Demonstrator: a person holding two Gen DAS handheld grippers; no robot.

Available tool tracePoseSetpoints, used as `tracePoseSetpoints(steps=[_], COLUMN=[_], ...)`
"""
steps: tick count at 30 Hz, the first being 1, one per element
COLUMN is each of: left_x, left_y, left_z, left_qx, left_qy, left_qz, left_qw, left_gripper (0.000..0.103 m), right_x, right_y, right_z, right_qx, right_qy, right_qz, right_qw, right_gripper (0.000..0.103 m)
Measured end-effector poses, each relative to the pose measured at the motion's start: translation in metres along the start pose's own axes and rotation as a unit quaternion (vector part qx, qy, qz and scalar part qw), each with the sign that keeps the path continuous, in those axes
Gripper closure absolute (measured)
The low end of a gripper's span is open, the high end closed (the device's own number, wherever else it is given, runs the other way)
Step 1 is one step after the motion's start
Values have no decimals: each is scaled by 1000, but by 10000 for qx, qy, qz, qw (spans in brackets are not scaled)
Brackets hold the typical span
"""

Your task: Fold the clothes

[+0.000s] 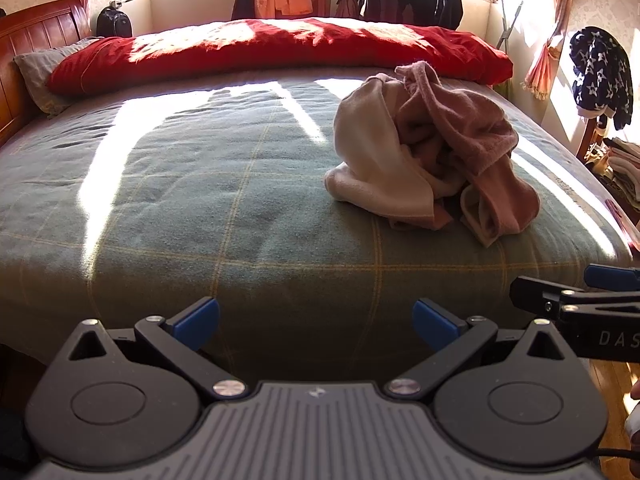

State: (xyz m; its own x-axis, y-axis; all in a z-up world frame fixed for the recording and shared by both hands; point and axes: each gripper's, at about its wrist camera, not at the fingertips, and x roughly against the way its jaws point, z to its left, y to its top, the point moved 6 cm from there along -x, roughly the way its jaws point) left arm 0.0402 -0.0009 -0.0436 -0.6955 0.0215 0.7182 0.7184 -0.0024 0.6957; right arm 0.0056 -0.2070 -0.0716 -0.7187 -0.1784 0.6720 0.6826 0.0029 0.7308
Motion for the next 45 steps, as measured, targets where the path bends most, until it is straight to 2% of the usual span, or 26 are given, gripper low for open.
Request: tracePoseSetpoints(steps=[11, 18, 45], left_x=[0, 0, 0], left_y=[0, -1, -1], left_z=[0, -1, 2], left_qx=[-2, -17, -2], left_qy=[-15, -26, -55], left_qz=[6, 33, 49], left_qw=[10000, 10000, 10000], left_gripper=[0, 1, 0], right_x=[0, 1, 3], right_y=[-1, 2, 4], right_z=[-1, -8, -4], right_qx=[72, -112, -306], right_qy=[-124, -159, 259], right_qz=[-39, -125, -65], right_qw=[9999, 9997, 9992], right_gripper=[0, 0, 0])
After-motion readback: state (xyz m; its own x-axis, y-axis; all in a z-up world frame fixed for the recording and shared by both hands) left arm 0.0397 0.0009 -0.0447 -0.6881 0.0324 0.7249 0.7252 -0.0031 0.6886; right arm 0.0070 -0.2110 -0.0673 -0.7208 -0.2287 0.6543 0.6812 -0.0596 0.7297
